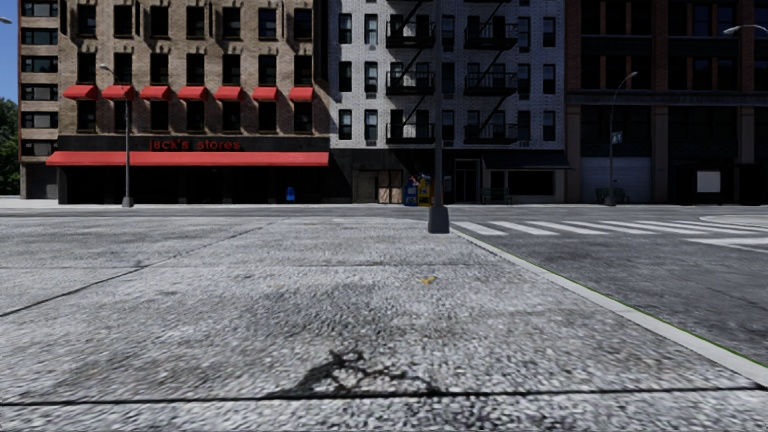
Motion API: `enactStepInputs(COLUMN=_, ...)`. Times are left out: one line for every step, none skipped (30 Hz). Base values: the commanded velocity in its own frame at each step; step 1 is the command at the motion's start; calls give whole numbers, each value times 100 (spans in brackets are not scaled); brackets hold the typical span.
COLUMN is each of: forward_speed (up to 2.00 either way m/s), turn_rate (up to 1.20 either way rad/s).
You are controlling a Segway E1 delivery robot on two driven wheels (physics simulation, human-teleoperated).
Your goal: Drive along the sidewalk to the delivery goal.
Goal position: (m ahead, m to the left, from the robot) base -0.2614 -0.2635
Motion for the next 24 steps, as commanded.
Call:
enactStepInputs(forward_speed=0, turn_rate=0)
enactStepInputs(forward_speed=0, turn_rate=0)
enactStepInputs(forward_speed=0, turn_rate=0)
enactStepInputs(forward_speed=0, turn_rate=0)
enactStepInputs(forward_speed=0, turn_rate=0)
enactStepInputs(forward_speed=0, turn_rate=0)
enactStepInputs(forward_speed=0, turn_rate=0)
enactStepInputs(forward_speed=0, turn_rate=0)
enactStepInputs(forward_speed=0, turn_rate=0)
enactStepInputs(forward_speed=0, turn_rate=0)
enactStepInputs(forward_speed=0, turn_rate=0)
enactStepInputs(forward_speed=0, turn_rate=0)
enactStepInputs(forward_speed=0, turn_rate=0)
enactStepInputs(forward_speed=0, turn_rate=0)
enactStepInputs(forward_speed=0, turn_rate=0)
enactStepInputs(forward_speed=0, turn_rate=0)
enactStepInputs(forward_speed=0, turn_rate=0)
enactStepInputs(forward_speed=0, turn_rate=0)
enactStepInputs(forward_speed=0, turn_rate=0)
enactStepInputs(forward_speed=0, turn_rate=0)
enactStepInputs(forward_speed=0, turn_rate=0)
enactStepInputs(forward_speed=0, turn_rate=0)
enactStepInputs(forward_speed=0, turn_rate=0)
enactStepInputs(forward_speed=0, turn_rate=0)
